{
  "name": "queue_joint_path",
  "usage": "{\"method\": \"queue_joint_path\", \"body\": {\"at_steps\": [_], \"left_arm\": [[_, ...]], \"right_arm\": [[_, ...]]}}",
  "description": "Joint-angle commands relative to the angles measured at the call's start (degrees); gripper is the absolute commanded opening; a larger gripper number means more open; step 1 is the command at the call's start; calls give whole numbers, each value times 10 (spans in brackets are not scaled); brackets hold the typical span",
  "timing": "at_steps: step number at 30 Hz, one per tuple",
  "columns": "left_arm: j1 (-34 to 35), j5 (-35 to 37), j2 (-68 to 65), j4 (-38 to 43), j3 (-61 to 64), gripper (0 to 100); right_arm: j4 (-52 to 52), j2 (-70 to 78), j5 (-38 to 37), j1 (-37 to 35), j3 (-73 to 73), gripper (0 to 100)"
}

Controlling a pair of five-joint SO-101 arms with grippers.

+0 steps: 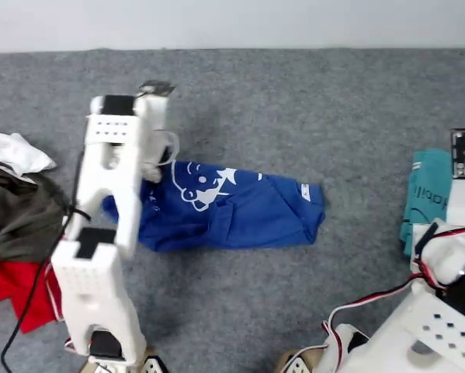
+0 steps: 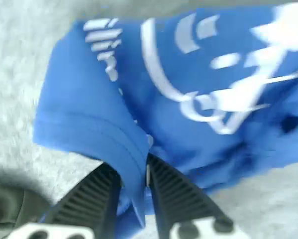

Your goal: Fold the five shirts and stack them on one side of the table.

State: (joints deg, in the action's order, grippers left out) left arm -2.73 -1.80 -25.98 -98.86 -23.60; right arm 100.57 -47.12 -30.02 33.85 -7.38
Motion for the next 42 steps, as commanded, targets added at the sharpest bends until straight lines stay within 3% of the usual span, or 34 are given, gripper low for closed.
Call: {"method": "queue_joint_path", "body": {"at_steps": [1, 13, 22, 31, 33, 37, 42], "left_arm": [[-66, 21, 108, -18, -2, 14], [-242, 20, 160, -11, -4, 14], [-324, 20, 142, 73, -3, 14], [-374, 51, 42, 154, -5, 21], [-382, 56, 34, 158, -5, 61], [-374, 70, 36, 144, -7, 233], [-336, 47, 34, 68, -88, 246]], "right_arm": [[16, -3, -4, 6, 2, 9], [18, 0, -1, 7, 2, 9], [16, -6, -4, 6, -39, 9], [15, -7, -4, 7, -54, 9], [16, -7, -4, 7, -54, 9], [18, -7, -4, 7, -54, 9], [19, -7, -3, 7, -54, 9]]}}
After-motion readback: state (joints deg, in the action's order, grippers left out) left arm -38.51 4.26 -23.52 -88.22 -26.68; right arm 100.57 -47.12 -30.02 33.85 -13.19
